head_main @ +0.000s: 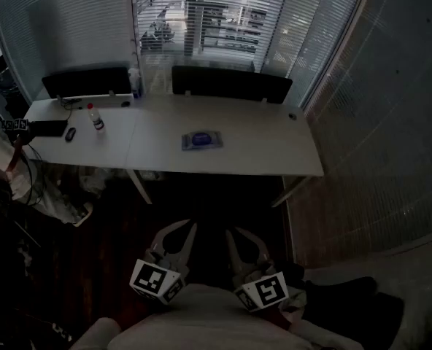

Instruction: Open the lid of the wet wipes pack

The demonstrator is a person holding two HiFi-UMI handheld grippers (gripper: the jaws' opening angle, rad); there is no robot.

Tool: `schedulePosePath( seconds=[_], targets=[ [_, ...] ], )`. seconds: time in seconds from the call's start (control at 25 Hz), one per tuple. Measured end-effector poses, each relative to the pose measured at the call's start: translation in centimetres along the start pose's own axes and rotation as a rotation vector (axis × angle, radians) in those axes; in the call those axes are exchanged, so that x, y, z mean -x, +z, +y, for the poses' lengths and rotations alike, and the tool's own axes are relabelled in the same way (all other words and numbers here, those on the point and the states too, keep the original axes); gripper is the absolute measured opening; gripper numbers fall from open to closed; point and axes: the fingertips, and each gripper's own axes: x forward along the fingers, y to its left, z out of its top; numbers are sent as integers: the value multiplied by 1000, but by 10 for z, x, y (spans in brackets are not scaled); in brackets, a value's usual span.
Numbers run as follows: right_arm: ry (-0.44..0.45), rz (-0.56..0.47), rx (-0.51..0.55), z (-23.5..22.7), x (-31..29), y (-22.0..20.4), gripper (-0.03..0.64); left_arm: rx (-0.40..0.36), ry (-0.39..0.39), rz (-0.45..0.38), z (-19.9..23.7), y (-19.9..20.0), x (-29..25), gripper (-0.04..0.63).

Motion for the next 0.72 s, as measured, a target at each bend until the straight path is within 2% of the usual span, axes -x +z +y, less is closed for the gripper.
schedulePosePath(
  seconds=[0.72],
  targets=[
    [43, -16, -34, -2, 8, 7, 0, -2, 3, 9, -10, -11, -2, 3]
  ],
)
